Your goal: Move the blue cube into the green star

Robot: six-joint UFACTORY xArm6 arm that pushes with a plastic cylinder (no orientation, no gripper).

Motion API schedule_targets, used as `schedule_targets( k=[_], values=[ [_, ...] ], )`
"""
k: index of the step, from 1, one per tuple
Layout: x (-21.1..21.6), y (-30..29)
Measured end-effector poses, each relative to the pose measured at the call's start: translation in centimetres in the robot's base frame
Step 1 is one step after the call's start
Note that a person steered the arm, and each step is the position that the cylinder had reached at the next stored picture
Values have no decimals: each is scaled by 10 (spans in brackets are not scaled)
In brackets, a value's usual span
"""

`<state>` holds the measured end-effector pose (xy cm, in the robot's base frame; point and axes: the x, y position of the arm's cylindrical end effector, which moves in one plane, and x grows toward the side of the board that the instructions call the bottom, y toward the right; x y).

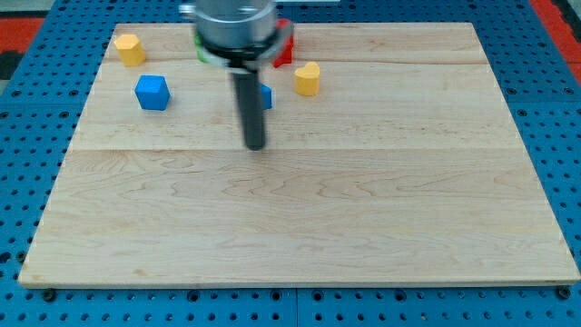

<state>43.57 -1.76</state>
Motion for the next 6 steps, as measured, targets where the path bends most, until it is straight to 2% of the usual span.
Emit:
schedule_targets(
  k=[1,2,3,4,5,6],
  values=[
    [-31,107],
    [-131,115],
    [-171,118],
    [-186,105],
    [-221,75],
    [-223,10]
  ],
)
